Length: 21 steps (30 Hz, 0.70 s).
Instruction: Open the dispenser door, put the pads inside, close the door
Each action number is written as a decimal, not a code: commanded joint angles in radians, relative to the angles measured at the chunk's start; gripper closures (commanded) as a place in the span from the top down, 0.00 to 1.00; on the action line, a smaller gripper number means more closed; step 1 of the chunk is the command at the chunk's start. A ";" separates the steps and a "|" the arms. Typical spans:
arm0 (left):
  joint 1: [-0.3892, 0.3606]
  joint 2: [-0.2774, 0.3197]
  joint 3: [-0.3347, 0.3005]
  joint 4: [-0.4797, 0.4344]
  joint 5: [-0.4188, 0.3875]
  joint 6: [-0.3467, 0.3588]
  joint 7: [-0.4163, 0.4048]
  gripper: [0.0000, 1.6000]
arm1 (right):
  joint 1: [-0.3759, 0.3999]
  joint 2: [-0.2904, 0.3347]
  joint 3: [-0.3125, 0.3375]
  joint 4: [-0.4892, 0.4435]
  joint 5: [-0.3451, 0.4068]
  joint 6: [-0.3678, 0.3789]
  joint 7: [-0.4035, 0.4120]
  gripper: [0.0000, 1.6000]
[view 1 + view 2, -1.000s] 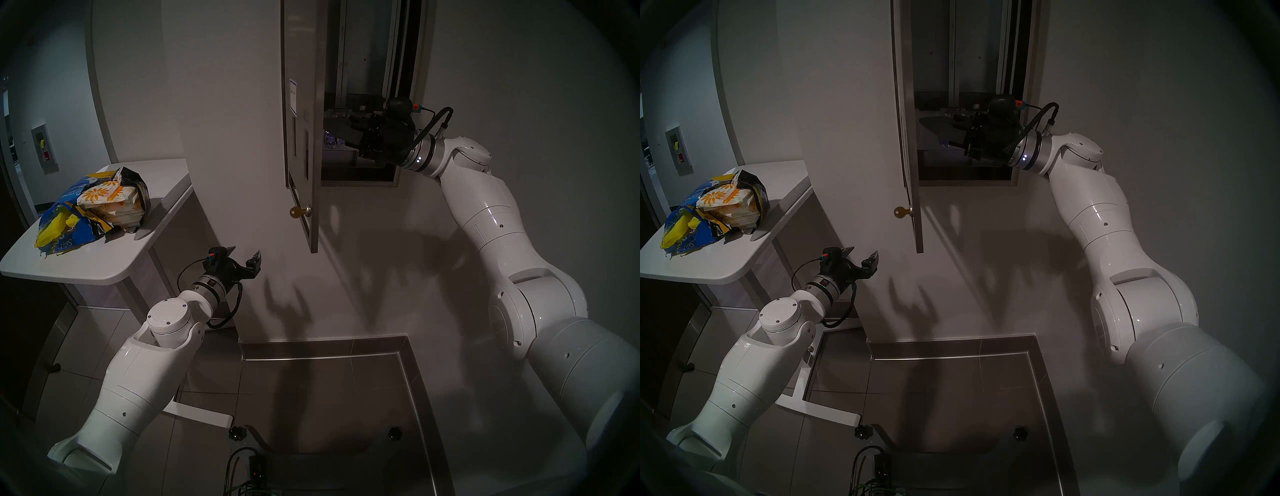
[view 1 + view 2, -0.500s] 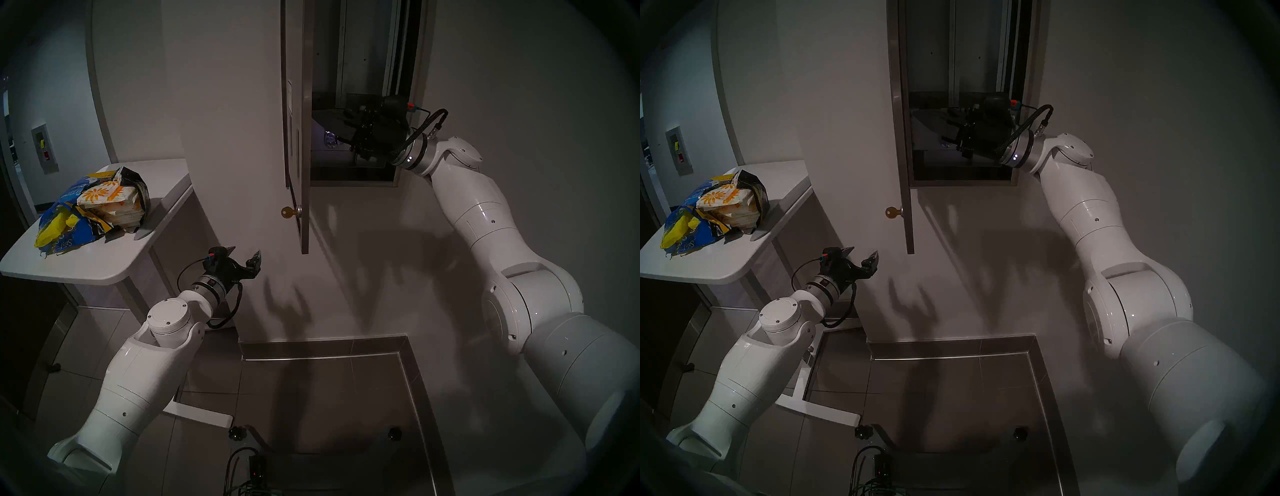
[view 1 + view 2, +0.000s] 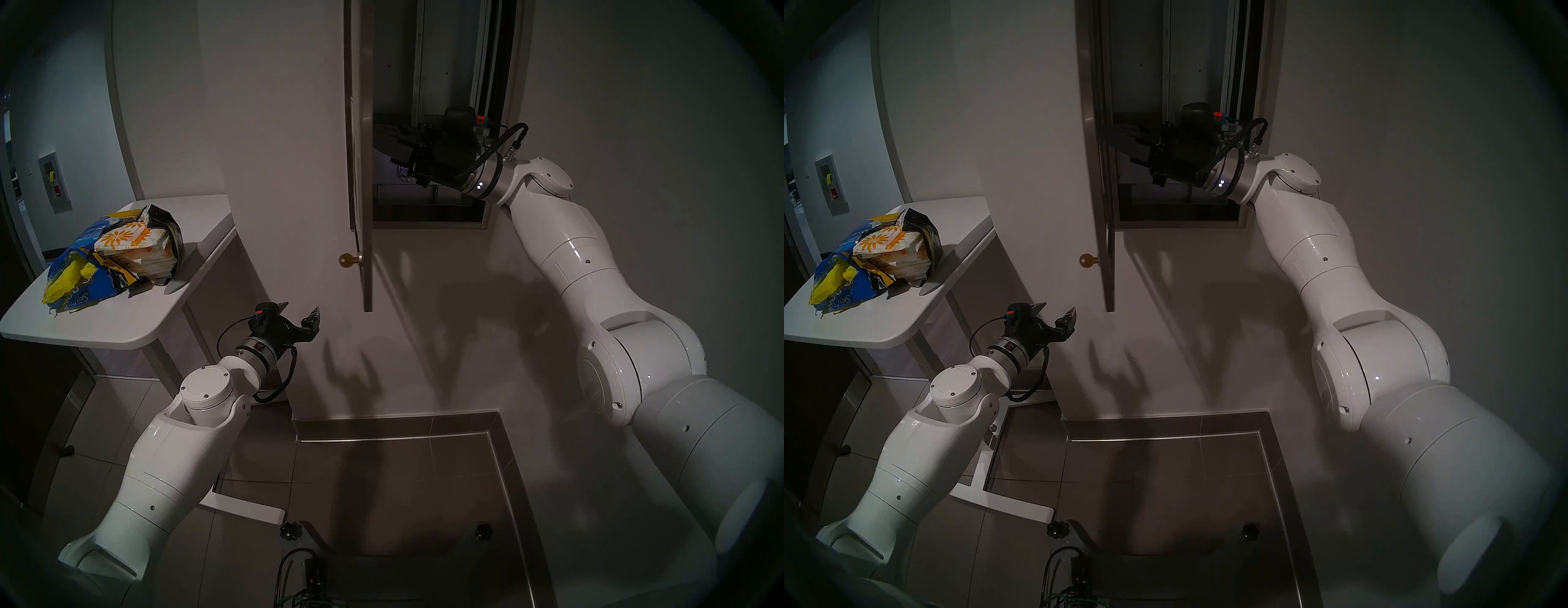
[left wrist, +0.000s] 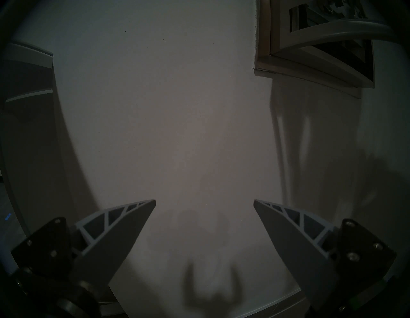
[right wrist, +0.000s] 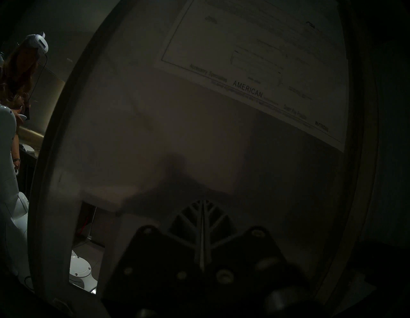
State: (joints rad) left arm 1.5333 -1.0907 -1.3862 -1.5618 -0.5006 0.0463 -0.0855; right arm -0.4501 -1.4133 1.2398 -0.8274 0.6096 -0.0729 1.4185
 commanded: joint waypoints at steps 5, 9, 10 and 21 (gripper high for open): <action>-0.029 -0.002 -0.008 -0.030 0.002 -0.014 0.001 1.00 | 0.093 -0.081 -0.021 0.009 -0.034 -0.006 -0.077 0.00; -0.029 -0.002 -0.008 -0.030 0.002 -0.014 0.001 1.00 | 0.103 -0.099 -0.031 0.011 -0.053 -0.007 -0.107 0.00; -0.029 -0.002 -0.008 -0.030 0.002 -0.014 0.001 1.00 | 0.103 -0.099 -0.031 0.011 -0.053 -0.007 -0.107 0.00; -0.029 -0.002 -0.008 -0.030 0.002 -0.015 0.001 1.00 | 0.134 -0.154 -0.051 0.034 -0.124 -0.018 -0.219 0.00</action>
State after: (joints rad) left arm 1.5333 -1.0903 -1.3858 -1.5618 -0.5007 0.0463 -0.0851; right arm -0.3829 -1.5178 1.1915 -0.7910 0.5068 -0.0843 1.2729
